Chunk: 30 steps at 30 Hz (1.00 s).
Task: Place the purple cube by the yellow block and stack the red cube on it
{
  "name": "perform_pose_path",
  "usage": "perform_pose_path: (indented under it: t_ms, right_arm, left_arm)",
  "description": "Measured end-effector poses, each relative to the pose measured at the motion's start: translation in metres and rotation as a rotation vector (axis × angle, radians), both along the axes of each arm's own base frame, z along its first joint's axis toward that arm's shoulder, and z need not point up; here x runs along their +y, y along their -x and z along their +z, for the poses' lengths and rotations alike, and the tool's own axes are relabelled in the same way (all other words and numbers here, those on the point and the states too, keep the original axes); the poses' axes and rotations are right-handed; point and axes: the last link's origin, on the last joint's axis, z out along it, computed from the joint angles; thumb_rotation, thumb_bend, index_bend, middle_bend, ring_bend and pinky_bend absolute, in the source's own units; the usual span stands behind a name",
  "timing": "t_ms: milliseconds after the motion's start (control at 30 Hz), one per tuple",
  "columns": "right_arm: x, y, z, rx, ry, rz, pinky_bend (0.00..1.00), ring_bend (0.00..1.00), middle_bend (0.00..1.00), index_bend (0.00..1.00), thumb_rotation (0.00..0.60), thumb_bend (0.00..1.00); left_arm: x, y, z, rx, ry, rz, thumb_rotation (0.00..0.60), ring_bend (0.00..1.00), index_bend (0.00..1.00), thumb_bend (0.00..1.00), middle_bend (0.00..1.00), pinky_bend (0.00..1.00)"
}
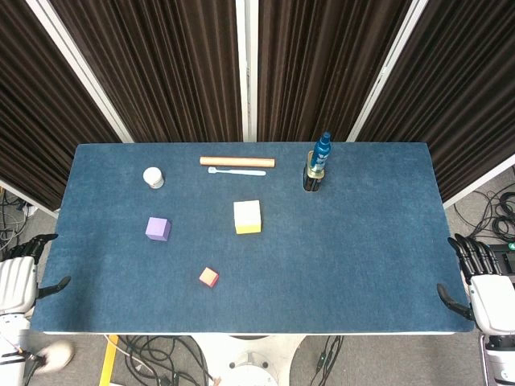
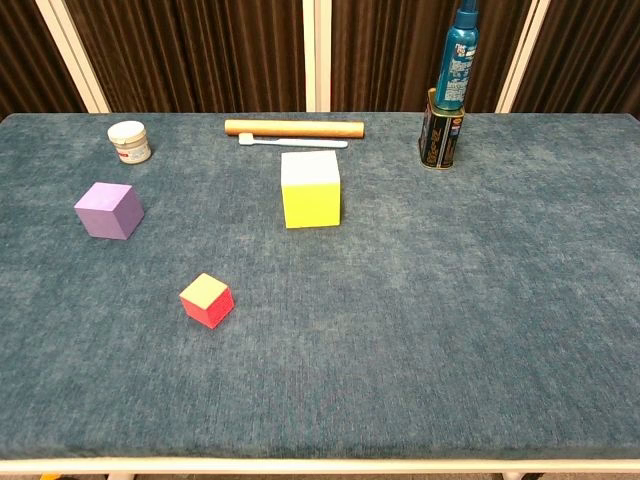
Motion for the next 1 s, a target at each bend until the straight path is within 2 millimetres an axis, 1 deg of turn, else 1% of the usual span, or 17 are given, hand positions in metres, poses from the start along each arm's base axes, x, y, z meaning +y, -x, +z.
perform_pose_path:
  t_ms: [333, 433, 533, 600, 667, 733, 767, 800, 833, 867, 900, 1000]
  right_arm:
    - [0.002, 0.001, 0.003, 0.000, 0.009, 0.000, 0.06, 0.00, 0.04, 0.00, 0.600, 0.24]
    - [0.002, 0.000, 0.007, 0.009, 0.019, 0.008, 0.06, 0.00, 0.04, 0.00, 0.600, 0.24]
    - [0.000, -0.002, 0.010, 0.020, 0.025, 0.018, 0.06, 0.00, 0.04, 0.00, 0.600, 0.24]
    - [-0.002, -0.005, 0.011, 0.026, 0.027, 0.027, 0.06, 0.00, 0.04, 0.00, 0.600, 0.24]
    - [-0.003, -0.007, 0.011, 0.028, 0.027, 0.034, 0.06, 0.00, 0.04, 0.00, 0.600, 0.24]
    - [-0.005, -0.008, 0.010, 0.028, 0.022, 0.038, 0.06, 0.00, 0.04, 0.00, 0.600, 0.24]
    - [-0.005, -0.008, 0.010, 0.027, 0.019, 0.039, 0.06, 0.00, 0.04, 0.00, 0.600, 0.24]
    - [-0.006, -0.009, 0.009, 0.027, 0.015, 0.039, 0.06, 0.00, 0.04, 0.00, 0.600, 0.24]
    - [-0.006, -0.009, 0.008, 0.027, 0.012, 0.038, 0.06, 0.00, 0.04, 0.00, 0.600, 0.24]
    - [-0.007, -0.009, 0.008, 0.028, 0.010, 0.037, 0.06, 0.00, 0.04, 0.00, 0.600, 0.24]
    - [-0.007, -0.009, 0.008, 0.030, 0.010, 0.034, 0.06, 0.00, 0.04, 0.00, 0.600, 0.24]
    - [-0.008, -0.008, 0.010, 0.034, 0.015, 0.027, 0.06, 0.00, 0.04, 0.00, 0.600, 0.24]
  left_arm:
    - [0.004, -0.003, -0.002, 0.005, 0.013, -0.017, 0.600, 0.31, 0.30, 0.12, 0.36, 0.28]
    - [0.010, -0.004, -0.003, 0.025, 0.034, -0.040, 0.600, 0.31, 0.29, 0.12, 0.36, 0.28]
    - [0.022, -0.004, -0.005, 0.052, 0.074, -0.072, 0.600, 0.32, 0.29, 0.12, 0.37, 0.30]
    - [0.033, -0.006, -0.007, 0.063, 0.113, -0.097, 0.600, 0.38, 0.29, 0.12, 0.42, 0.35]
    - [0.048, -0.009, -0.011, 0.066, 0.154, -0.128, 0.600, 0.46, 0.30, 0.11, 0.49, 0.46]
    - [0.062, -0.013, -0.016, 0.063, 0.187, -0.158, 0.600, 0.52, 0.29, 0.10, 0.54, 0.58]
    - [0.073, -0.016, -0.020, 0.055, 0.208, -0.177, 0.600, 0.58, 0.29, 0.09, 0.59, 0.69]
    - [0.080, -0.018, -0.023, 0.048, 0.224, -0.190, 0.600, 0.63, 0.29, 0.08, 0.63, 0.77]
    - [0.088, -0.020, -0.027, 0.041, 0.241, -0.200, 0.600, 0.67, 0.29, 0.08, 0.67, 0.82]
    - [0.098, -0.024, -0.032, 0.035, 0.265, -0.213, 0.600, 0.72, 0.29, 0.07, 0.71, 0.86]
    - [0.105, -0.026, -0.037, 0.033, 0.283, -0.221, 0.600, 0.75, 0.29, 0.06, 0.74, 0.88]
    - [0.127, -0.033, -0.053, 0.031, 0.343, -0.230, 0.600, 0.90, 0.30, 0.05, 0.88, 0.96]
